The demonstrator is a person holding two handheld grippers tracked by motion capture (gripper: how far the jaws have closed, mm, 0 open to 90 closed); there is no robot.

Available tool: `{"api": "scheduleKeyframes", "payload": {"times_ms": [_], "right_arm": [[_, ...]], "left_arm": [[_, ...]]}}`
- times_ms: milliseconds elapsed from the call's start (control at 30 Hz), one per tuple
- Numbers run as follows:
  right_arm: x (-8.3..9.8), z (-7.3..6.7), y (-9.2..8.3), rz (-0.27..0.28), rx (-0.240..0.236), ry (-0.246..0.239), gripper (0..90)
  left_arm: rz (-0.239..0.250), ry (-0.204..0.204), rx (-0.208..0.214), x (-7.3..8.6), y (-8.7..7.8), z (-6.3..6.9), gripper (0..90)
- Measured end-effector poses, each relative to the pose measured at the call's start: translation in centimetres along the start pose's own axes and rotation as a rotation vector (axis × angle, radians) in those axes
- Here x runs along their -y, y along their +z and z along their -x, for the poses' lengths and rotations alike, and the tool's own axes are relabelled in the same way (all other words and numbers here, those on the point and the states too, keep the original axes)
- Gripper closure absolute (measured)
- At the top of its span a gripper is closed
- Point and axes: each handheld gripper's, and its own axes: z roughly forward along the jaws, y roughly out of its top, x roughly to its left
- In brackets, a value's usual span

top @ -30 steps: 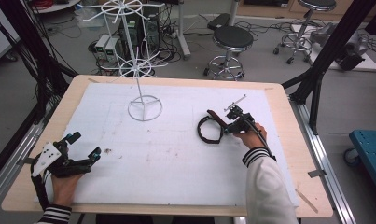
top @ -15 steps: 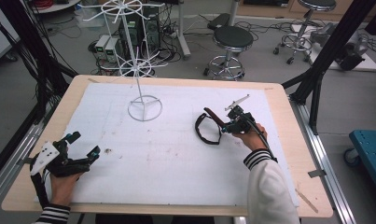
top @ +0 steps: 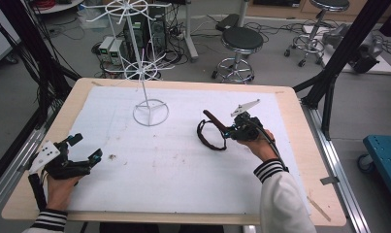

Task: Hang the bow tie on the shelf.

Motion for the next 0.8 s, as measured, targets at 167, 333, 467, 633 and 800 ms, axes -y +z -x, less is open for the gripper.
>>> {"api": "scheduleKeyframes", "payload": {"times_ms": [167,333,467,633,800], "right_arm": [[-0.4,-1.0,-0.4,0.040,-0.031,-0.031,78.6],[-0.7,-1.9,-0.9,0.086,-0.068,-0.058,78.6],[-0.9,-2.5,-1.5,0.117,-0.097,-0.074,78.6],[-1.2,-3.3,-2.1,0.162,-0.130,-0.099,78.6],[-1.6,-4.1,-2.4,0.196,-0.161,-0.111,78.6]], "left_arm": [[-0.027,0.016,0.032,-1.1,0.3,-0.1,1.7],[-0.034,0.015,0.053,-1.8,0.7,0.0,1.7],[-0.051,0.030,0.086,-2.8,1.2,0.4,1.7],[-0.050,0.063,0.132,-4.1,2.0,0.8,1.7],[-0.077,0.083,0.185,-5.3,2.9,1.3,1.7]]}}
